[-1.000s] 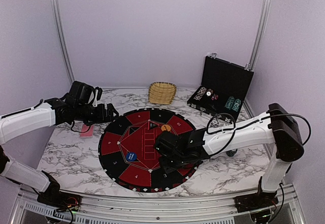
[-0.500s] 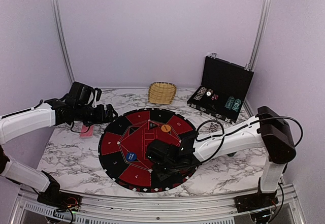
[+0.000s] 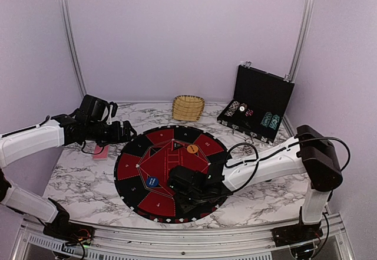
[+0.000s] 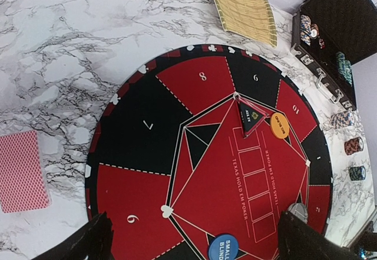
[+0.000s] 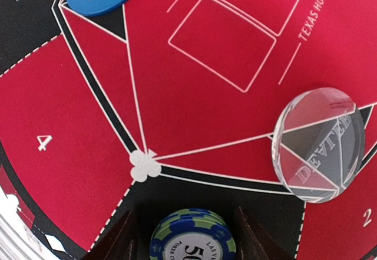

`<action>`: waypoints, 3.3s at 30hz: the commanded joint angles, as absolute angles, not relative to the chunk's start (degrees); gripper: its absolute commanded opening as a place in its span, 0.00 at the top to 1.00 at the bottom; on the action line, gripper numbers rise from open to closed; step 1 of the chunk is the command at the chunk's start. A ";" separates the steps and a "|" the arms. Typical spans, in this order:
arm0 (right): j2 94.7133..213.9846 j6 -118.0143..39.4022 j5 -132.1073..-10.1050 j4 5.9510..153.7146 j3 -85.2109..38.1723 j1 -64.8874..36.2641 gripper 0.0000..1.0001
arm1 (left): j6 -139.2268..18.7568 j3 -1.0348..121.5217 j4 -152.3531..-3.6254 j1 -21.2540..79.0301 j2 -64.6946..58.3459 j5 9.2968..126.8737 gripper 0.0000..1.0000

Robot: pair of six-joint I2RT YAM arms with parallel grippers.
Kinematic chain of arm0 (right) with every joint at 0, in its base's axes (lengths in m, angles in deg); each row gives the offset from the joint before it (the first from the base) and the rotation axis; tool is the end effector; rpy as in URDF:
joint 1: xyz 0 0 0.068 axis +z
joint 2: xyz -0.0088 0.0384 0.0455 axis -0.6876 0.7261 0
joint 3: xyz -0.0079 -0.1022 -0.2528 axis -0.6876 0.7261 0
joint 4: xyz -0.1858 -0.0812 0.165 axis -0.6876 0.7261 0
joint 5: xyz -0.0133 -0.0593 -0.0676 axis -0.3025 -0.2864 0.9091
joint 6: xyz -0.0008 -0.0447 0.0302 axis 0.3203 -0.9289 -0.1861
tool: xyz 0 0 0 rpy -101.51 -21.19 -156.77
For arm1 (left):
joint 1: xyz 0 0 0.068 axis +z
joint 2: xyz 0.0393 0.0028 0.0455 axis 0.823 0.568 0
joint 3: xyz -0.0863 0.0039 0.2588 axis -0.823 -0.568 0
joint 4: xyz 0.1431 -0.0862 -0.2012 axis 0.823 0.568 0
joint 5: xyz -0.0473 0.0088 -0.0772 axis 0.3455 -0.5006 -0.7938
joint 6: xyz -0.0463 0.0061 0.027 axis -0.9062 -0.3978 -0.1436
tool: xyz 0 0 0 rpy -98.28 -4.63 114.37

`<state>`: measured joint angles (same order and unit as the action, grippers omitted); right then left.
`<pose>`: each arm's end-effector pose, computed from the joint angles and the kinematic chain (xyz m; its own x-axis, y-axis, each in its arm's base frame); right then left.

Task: Distribute texas hold em gaming equipment
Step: Place the poker chips pile in the dealer area, then pick up the pile of poker chips from the pile of poker chips.

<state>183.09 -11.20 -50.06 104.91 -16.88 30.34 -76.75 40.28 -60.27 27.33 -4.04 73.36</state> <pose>0.1133 0.3601 0.1474 -0.7300 -0.5156 -0.4486 -0.5980 0.7997 0.0539 0.2512 -0.1360 0.2630 -0.7171 -0.1508 -0.6805 0.1908 0.8966 -0.3997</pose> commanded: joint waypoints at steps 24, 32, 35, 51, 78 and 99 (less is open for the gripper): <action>171.28 -7.00 -52.04 110.89 -14.17 27.15 0.34 | -76.89 39.82 -61.17 27.88 -5.33 72.38 0.01; 160.60 -3.60 -48.51 114.15 -6.86 16.92 0.33 | -76.60 40.30 -61.03 27.96 -5.36 72.00 0.01; 155.89 -2.42 -48.27 114.99 -2.56 11.79 0.34 | -76.63 40.33 -61.03 27.97 -5.52 71.86 0.01; 143.82 -0.47 -45.85 121.90 6.27 -10.92 0.32 | -76.35 40.81 -61.03 28.03 -5.03 71.41 0.01; 147.10 -2.15 -48.30 112.84 13.71 -21.18 0.33 | -76.46 41.47 -61.03 28.49 -4.19 70.90 0.01; 148.61 -3.30 -50.28 109.32 15.73 -21.55 0.43 | -76.61 41.07 -61.04 28.49 -4.10 71.03 0.01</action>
